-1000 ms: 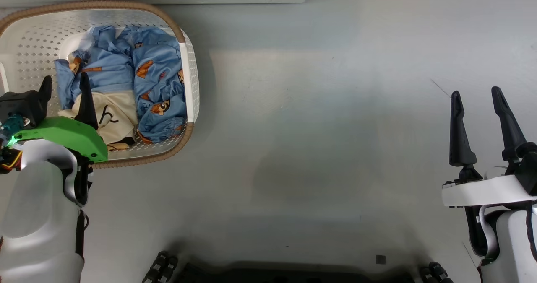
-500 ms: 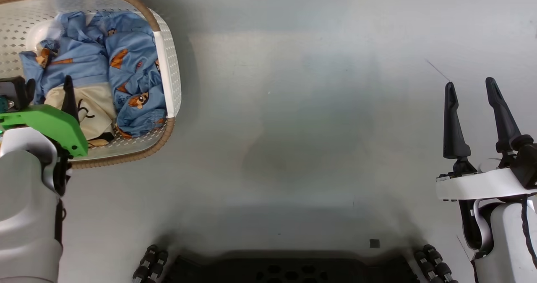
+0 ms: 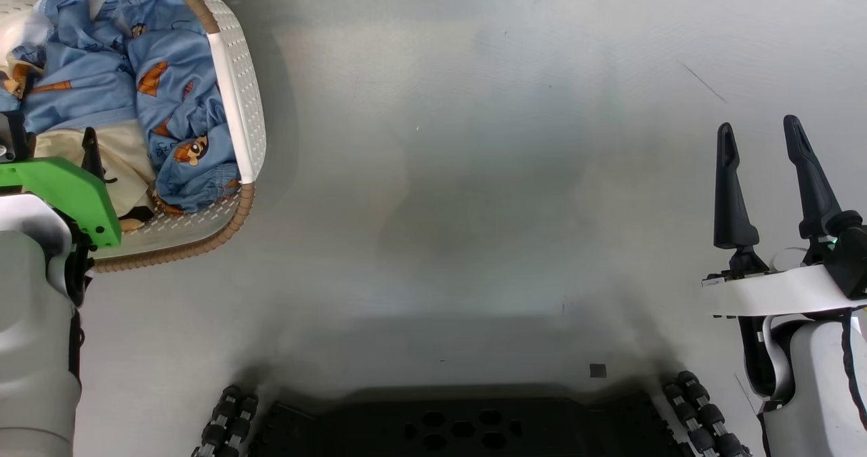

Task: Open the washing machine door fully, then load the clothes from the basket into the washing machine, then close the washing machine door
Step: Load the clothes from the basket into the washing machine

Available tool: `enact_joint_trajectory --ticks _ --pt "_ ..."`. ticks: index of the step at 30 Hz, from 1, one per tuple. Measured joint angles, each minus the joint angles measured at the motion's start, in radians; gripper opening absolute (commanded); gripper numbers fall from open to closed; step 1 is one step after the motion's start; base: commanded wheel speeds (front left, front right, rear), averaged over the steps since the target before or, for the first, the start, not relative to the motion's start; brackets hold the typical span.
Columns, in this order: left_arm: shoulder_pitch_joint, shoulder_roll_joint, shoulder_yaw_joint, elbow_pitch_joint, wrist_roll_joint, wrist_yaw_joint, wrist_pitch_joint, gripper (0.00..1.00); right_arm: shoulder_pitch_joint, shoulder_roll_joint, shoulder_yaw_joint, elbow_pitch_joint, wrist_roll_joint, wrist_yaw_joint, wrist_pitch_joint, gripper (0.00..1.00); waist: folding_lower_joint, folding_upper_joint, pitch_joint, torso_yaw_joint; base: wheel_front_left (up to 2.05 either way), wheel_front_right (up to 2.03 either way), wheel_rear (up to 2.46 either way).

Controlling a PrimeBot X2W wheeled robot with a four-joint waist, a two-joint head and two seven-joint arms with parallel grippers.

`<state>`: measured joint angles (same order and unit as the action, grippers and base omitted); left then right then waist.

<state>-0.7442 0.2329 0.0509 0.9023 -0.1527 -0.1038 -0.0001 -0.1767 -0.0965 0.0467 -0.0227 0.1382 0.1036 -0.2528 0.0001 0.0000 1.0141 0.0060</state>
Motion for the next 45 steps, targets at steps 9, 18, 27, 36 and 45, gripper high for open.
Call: enact_joint_trajectory --ticks 9,18,27,36,45 --pt "-0.036 0.002 -0.018 0.041 0.009 0.009 0.009 1.0 0.001 0.001 -0.005 0.0 0.0 0.0 0.0 1.0 0.0 0.0 0.011 -0.005 0.0 0.0 0.0" --pt "-0.068 -0.005 -0.018 0.093 0.009 0.018 0.036 0.28 0.001 0.002 -0.011 -0.001 0.0 0.0 0.0 1.0 -0.0001 0.0 0.016 -0.008 0.0 0.0 0.0" --pt "-0.076 -0.021 -0.016 0.126 0.002 0.018 0.043 0.0 0.001 0.005 -0.012 -0.001 0.0 0.001 0.0 1.0 -0.0001 0.0 0.004 -0.011 0.0 0.0 0.0" --pt "-0.077 -0.021 -0.015 0.14 0.001 0.018 0.028 0.0 0.0 0.008 -0.015 -0.001 0.0 0.001 0.0 1.0 -0.0001 0.0 -0.015 -0.012 0.0 0.0 0.0" --pt "-0.084 -0.01 -0.013 0.151 -0.005 0.018 0.004 0.0 -0.001 0.01 -0.013 -0.002 0.0 0.001 0.0 1.0 -0.0001 0.0 -0.016 -0.017 0.0 0.0 0.0"
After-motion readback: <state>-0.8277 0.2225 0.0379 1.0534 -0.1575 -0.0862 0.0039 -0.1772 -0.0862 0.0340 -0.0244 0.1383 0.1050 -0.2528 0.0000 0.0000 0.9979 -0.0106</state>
